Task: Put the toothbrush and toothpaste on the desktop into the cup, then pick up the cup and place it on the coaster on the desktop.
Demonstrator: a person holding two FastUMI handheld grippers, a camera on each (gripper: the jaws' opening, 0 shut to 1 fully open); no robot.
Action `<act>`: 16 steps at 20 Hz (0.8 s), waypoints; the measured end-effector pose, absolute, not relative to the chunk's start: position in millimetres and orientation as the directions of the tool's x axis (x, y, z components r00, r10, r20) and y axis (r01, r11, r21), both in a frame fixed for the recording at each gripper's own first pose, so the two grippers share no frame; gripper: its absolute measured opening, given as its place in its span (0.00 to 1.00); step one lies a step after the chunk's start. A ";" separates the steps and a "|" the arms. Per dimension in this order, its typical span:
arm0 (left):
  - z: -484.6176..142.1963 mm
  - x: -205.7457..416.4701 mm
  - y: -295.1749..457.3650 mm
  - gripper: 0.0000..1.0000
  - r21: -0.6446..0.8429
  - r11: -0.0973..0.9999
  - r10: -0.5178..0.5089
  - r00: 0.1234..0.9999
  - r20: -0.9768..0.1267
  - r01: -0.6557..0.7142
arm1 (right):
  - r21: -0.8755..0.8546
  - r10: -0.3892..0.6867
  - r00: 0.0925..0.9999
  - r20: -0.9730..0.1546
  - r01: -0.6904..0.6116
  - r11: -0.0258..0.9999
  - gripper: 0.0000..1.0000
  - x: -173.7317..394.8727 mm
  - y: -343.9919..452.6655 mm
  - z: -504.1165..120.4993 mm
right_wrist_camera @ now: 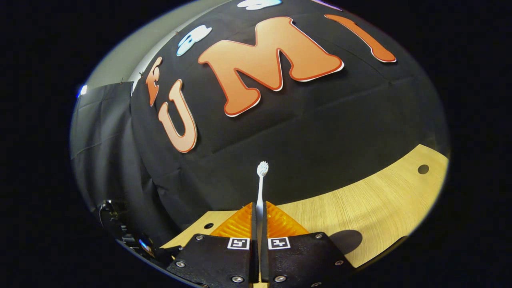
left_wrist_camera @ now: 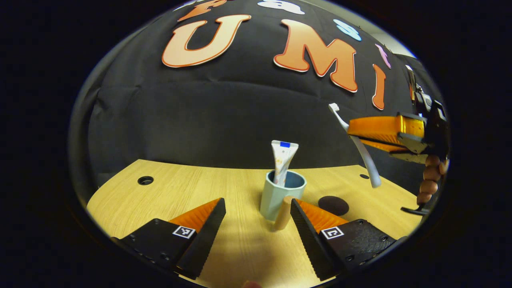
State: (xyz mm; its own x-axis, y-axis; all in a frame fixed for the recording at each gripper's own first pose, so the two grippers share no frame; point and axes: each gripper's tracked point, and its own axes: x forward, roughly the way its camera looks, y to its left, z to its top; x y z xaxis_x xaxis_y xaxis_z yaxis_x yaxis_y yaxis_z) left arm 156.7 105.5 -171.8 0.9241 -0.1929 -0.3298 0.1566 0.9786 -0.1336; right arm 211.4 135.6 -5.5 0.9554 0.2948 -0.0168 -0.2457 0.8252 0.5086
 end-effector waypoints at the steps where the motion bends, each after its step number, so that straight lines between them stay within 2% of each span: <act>1: -175.3 156.8 110.7 0.98 -0.140 0.979 -0.186 0.925 -0.331 0.146 | 0.507 0.278 0.960 -0.011 -0.235 0.829 0.02 220.9 134.8 -4.4; 6: -194.7 150.7 124.4 0.99 -0.141 0.983 -0.159 0.916 -0.369 0.114 | 0.535 0.265 0.964 0.003 -0.225 0.814 0.02 258.0 147.7 -8.9; 12: -189.1 149.9 131.9 0.98 -0.150 0.983 -0.151 0.927 -0.345 0.105 | 0.547 0.240 0.971 0.011 -0.207 0.811 0.02 293.2 160.7 -20.1; 16: -189.5 148.0 136.3 0.98 -0.152 0.984 -0.143 0.929 -0.341 0.096 | 0.570 0.184 0.983 0.007 -0.155 0.807 0.02 311.8 161.7 -35.0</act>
